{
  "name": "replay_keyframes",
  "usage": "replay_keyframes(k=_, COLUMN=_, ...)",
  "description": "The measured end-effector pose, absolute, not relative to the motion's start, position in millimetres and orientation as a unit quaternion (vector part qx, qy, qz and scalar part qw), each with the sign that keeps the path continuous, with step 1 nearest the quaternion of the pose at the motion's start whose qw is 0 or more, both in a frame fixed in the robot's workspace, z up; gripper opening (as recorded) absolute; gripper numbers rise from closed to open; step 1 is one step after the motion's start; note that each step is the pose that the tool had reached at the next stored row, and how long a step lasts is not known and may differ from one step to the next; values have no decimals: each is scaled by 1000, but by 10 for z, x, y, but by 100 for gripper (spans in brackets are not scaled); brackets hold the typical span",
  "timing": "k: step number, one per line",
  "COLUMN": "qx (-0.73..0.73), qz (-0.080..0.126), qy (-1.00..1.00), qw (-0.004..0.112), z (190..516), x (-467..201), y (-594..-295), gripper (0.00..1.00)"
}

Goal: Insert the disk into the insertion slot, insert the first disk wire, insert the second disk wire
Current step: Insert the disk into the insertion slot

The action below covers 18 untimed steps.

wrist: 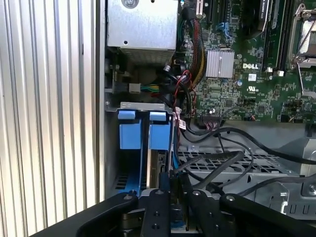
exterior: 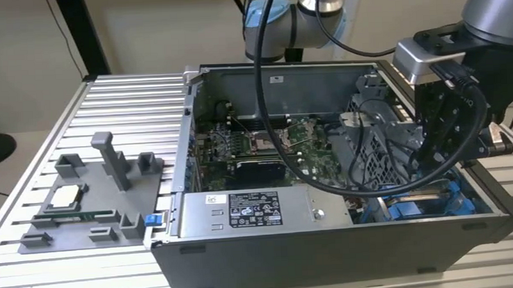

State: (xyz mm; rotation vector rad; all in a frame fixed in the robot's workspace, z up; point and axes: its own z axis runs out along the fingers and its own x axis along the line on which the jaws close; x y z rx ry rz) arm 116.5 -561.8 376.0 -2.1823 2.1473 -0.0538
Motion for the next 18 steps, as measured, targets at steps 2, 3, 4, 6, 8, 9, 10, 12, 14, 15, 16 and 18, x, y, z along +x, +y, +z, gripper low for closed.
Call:
replay_keyframes(k=2, qx=-712, qz=-17, qy=701, qw=40, z=3758, x=1165, y=-5618, gripper=0)
replay_keyframes(k=3, qx=-712, qz=-18, qy=701, qw=40, z=3757, x=1165, y=-5618, gripper=0)
replay_keyframes(k=4, qx=-712, qz=-18, qy=701, qw=40, z=3756, x=1165, y=-5618, gripper=0)
replay_keyframes(k=6, qx=-712, qz=-18, qy=701, qw=40, z=3753, x=1165, y=-5617, gripper=0)
replay_keyframes(k=8, qx=-712, qz=-18, qy=701, qw=39, z=3749, x=1166, y=-5618, gripper=0)
replay_keyframes(k=9, qx=-712, qz=-18, qy=701, qw=39, z=3748, x=1167, y=-5618, gripper=0)
replay_keyframes(k=10, qx=-712, qz=-18, qy=701, qw=39, z=3747, x=1168, y=-5618, gripper=0)
replay_keyframes(k=12, qx=-712, qz=-19, qy=701, qw=39, z=3744, x=1168, y=-5618, gripper=0)
replay_keyframes(k=14, qx=-712, qz=-19, qy=701, qw=39, z=3739, x=1170, y=-5618, gripper=0)
replay_keyframes(k=15, qx=-712, qz=-19, qy=701, qw=39, z=3734, x=1171, y=-5617, gripper=0)
replay_keyframes(k=16, qx=-712, qz=-19, qy=701, qw=38, z=3731, x=1173, y=-5617, gripper=0)
replay_keyframes(k=18, qx=-712, qz=-20, qy=701, qw=37, z=3720, x=1176, y=-5618, gripper=0)
